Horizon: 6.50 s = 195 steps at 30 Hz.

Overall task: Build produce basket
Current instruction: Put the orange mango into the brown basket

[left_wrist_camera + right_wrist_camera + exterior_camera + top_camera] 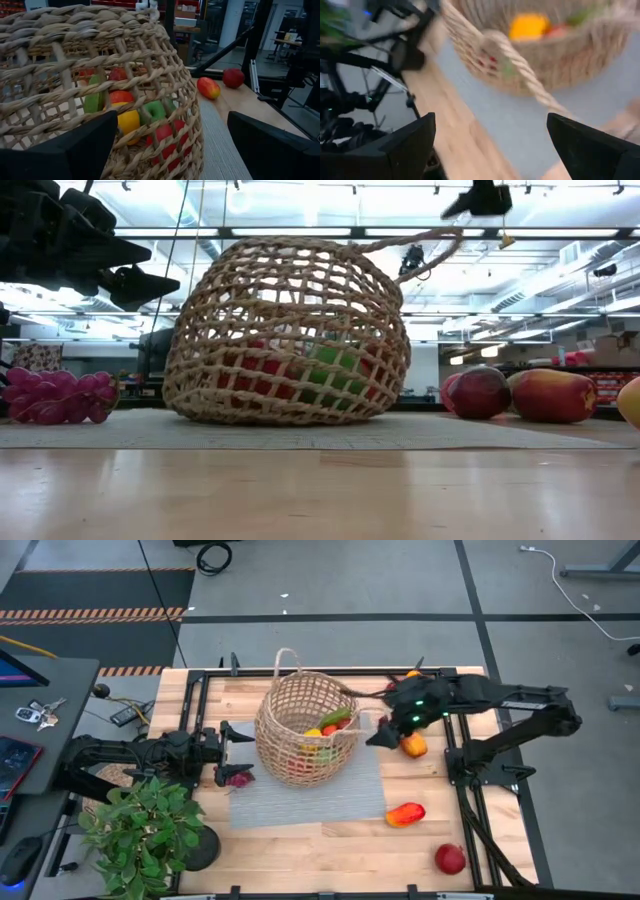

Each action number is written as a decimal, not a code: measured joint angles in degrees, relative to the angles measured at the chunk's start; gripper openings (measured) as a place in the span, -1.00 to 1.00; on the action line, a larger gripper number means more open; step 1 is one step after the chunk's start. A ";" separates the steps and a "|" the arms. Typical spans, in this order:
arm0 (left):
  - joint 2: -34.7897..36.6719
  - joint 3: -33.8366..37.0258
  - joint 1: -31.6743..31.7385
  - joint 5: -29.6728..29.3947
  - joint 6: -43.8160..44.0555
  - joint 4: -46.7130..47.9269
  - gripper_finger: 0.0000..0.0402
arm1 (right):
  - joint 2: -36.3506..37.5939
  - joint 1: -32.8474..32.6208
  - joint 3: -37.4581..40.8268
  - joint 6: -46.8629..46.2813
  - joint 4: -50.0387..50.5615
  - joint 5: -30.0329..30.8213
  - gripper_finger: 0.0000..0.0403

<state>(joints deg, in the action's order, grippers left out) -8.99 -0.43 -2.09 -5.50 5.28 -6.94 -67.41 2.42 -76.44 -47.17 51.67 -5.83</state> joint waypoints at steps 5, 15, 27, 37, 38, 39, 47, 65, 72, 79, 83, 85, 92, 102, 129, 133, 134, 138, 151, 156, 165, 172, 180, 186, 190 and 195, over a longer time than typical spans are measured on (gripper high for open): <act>0.00 0.00 0.00 -0.02 0.00 0.00 0.93 | 5.43 -2.07 0.00 0.81 -0.60 0.31 0.91; 0.00 0.00 -0.01 -0.01 0.04 0.00 0.93 | 7.57 -17.07 1.53 7.26 11.00 11.60 0.91; 0.00 0.00 0.00 -0.01 0.02 -0.02 0.93 | 0.34 -16.70 3.82 10.68 5.99 25.67 0.91; 0.00 0.00 0.00 -0.02 0.02 -0.02 0.93 | 1.56 -22.81 3.80 0.74 23.25 27.21 0.91; 0.00 0.00 0.00 -0.01 0.00 -0.01 0.93 | 1.48 -23.31 3.82 -1.32 25.53 28.89 0.91; 0.00 0.00 0.00 0.00 0.01 0.00 0.93 | 1.34 -23.59 3.82 -3.45 26.57 29.94 0.91; 0.00 0.00 -0.01 -0.01 0.01 0.00 0.93 | 0.47 -21.88 3.82 -1.13 15.79 28.68 0.91; 0.00 0.00 -0.01 -0.02 0.03 0.02 0.93 | -6.47 -23.63 3.82 0.83 10.04 28.14 0.91; 0.02 0.00 -0.01 -0.02 0.00 0.01 0.93 | -14.54 -23.65 3.80 5.13 10.05 18.12 0.91; 0.02 0.00 -0.01 -0.02 0.00 0.00 0.93 | -20.89 -23.62 3.80 6.87 12.79 6.15 0.90; 0.02 0.00 -0.02 -0.01 0.02 0.01 0.93 | -22.78 -24.13 3.80 11.85 14.65 -0.72 0.85; 0.02 0.00 0.00 0.00 0.01 0.00 0.93 | -23.74 -24.98 3.80 15.71 14.88 -3.24 0.83; 0.02 0.00 -0.01 -0.02 0.01 0.02 0.93 | -28.39 -28.67 3.80 23.61 16.14 -2.93 0.81; 0.00 0.00 -0.02 -0.02 0.02 0.01 0.93 | -31.96 -33.43 3.80 24.67 18.12 0.88 0.81; 0.00 0.00 0.00 -0.02 0.03 0.00 0.93 | -31.93 -36.81 17.26 17.55 6.10 4.29 0.93; 0.00 0.00 -0.02 0.00 0.04 0.02 0.93 | -31.92 -36.79 17.68 19.37 5.78 4.46 0.82; 0.00 0.00 0.00 -0.02 0.04 0.02 0.93 | -31.92 -36.79 17.68 20.20 5.78 4.50 0.78; 0.02 0.00 0.00 0.00 0.04 0.00 0.93 | -31.92 -36.79 17.68 22.29 5.78 5.47 0.59; 0.02 0.00 0.00 -0.01 0.02 0.02 0.93 | -29.93 -34.03 11.74 21.90 3.92 13.16 0.44; 0.00 0.00 -0.02 -0.02 0.02 0.02 0.93 | -26.83 -31.91 6.19 21.87 3.62 20.11 0.43; 0.00 0.00 -0.01 -0.02 0.00 0.01 0.93 | -22.19 -26.10 -5.48 28.76 -3.86 35.83 0.44; 0.00 0.00 -0.02 -0.02 0.02 0.00 0.93 | -21.34 -19.51 -15.14 35.35 -5.84 47.88 0.44; 0.00 0.00 -0.02 0.00 0.00 0.02 0.93 | -21.41 -12.49 -18.10 36.90 -8.11 48.39 0.46; 0.01 0.00 -0.02 -0.01 0.00 0.02 0.93 | -21.43 -8.82 -18.10 36.51 -14.59 47.47 0.46; 0.00 0.00 0.00 0.00 0.00 0.02 0.93 | -21.43 -7.19 -18.10 35.99 -23.11 43.98 0.46; 0.01 0.00 0.00 0.00 0.03 0.01 0.93 | -21.01 -5.73 -18.10 30.64 -29.37 43.11 0.46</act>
<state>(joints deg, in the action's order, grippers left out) -8.99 -0.43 -2.09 -5.50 5.31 -6.93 -88.42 -3.31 -94.54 -16.53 22.30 37.28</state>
